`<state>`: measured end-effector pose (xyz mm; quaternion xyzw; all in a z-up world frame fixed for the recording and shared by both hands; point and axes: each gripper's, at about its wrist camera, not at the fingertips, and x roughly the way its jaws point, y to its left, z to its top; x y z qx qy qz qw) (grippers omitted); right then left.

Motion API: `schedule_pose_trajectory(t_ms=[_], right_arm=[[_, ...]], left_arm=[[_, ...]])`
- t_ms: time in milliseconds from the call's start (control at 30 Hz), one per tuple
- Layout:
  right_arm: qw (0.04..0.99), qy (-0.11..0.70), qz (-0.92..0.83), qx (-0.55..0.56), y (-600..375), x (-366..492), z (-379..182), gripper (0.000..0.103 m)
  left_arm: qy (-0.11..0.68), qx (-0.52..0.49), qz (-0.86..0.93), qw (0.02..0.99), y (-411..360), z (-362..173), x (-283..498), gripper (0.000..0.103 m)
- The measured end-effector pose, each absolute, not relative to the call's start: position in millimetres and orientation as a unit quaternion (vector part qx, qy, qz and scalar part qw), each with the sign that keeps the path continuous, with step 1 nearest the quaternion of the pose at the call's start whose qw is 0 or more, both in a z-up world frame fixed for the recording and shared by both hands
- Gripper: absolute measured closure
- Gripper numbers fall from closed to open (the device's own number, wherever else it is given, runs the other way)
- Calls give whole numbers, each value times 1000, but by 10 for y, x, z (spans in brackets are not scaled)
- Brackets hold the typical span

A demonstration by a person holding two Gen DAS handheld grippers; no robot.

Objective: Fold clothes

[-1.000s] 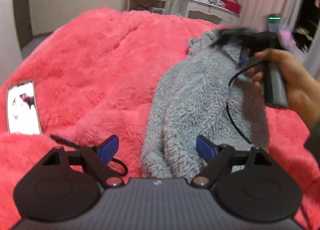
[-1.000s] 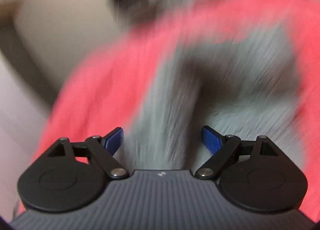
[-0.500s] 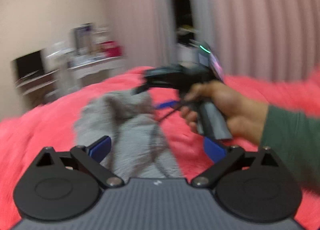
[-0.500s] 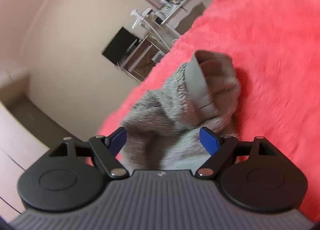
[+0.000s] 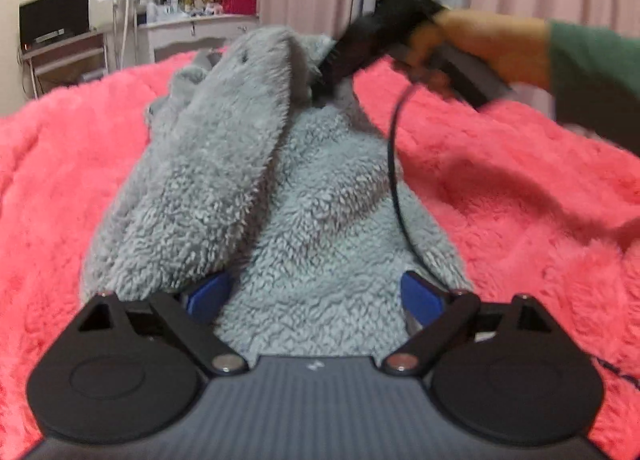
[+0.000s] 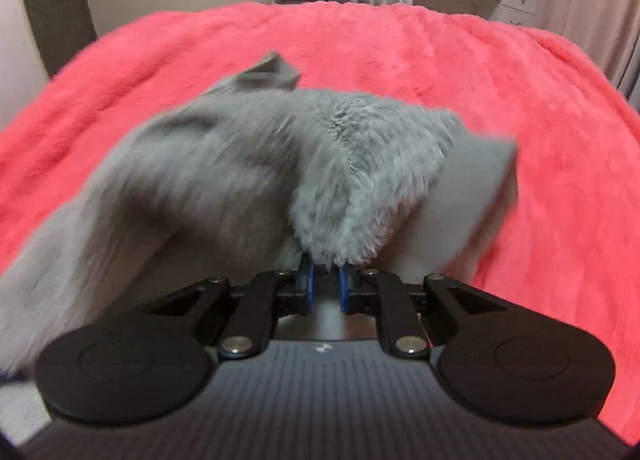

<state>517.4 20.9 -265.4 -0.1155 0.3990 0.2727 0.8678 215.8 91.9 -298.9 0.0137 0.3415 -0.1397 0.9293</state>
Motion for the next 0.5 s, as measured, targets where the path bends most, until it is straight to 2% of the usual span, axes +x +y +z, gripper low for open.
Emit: schedule_pose_trajectory(t_ms=[200, 233, 300, 367, 500], right_arm=[[890, 324, 308, -92, 1045, 5684, -2392, 88], [883, 340, 309, -94, 1218, 5763, -2466, 88], [865, 376, 285, -169, 1508, 5806, -2628, 88], [872, 360, 263, -203, 1569, 5697, -2579, 87], [910, 295, 249, -153, 1103, 5092, -1966, 87]], left_arm=[[333, 34, -146, 931, 896, -3086, 2166, 6], [333, 35, -145, 931, 891, -3098, 2169, 5], [330, 43, -142, 932, 885, -3134, 2199, 5], [325, 60, -140, 934, 852, -3188, 2222, 4], [313, 75, -144, 936, 764, -3261, 2254, 0]])
